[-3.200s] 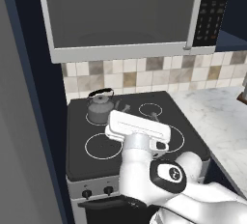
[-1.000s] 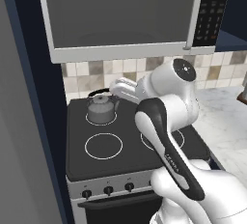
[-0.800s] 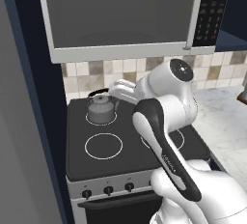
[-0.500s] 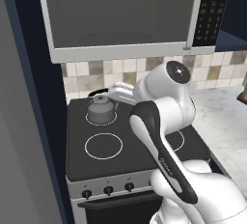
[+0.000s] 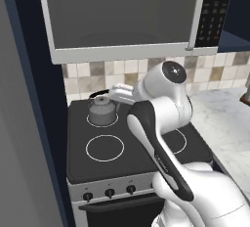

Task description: The kettle is done boiling. Turn off the stove, then wait for 300 timesteps before moving the kettle to the dining table.

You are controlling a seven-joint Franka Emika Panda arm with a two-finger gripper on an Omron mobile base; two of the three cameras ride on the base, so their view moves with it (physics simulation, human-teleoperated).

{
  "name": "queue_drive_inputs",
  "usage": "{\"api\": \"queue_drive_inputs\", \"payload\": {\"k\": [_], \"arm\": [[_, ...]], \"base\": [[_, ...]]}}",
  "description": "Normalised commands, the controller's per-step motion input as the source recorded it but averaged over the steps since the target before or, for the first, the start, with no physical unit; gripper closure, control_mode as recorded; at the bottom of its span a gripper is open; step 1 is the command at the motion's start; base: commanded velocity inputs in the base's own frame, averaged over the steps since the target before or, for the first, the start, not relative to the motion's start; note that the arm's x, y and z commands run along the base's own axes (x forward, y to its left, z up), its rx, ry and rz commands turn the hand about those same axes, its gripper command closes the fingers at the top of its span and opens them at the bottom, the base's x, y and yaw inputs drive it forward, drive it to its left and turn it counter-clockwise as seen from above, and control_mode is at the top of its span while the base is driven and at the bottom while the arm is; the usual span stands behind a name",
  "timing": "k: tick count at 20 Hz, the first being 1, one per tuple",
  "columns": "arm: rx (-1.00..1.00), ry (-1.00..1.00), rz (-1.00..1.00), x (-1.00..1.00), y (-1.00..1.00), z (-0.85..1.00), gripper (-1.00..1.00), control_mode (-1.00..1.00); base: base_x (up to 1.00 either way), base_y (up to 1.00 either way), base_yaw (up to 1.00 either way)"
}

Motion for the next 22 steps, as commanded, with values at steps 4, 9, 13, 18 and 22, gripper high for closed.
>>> {"api": "queue_drive_inputs", "payload": {"k": [4, 9, 13, 18, 22], "arm": [[-0.04, 0.02, 0.00, 0.29, -0.04, -0.05, -1.00, -1.00], [-0.16, -0.03, 0.00, 0.12, 0.00, -0.30, -1.00, -1.00], [-0.10, 0.00, 0.00, 0.16, 0.00, -0.12, -1.00, -1.00], [-0.04, -0.01, 0.00, 0.14, 0.00, 0.00, -1.00, -1.00], [0.00, 0.00, 0.00, 0.25, 0.00, 0.00, -1.00, -1.00]], "base": [[0.00, 0.00, 0.00], [0.00, 0.00, 0.00], [0.00, 0.00, 0.00], [0.00, 0.00, 0.00], [0.00, 0.00, 0.00]]}}
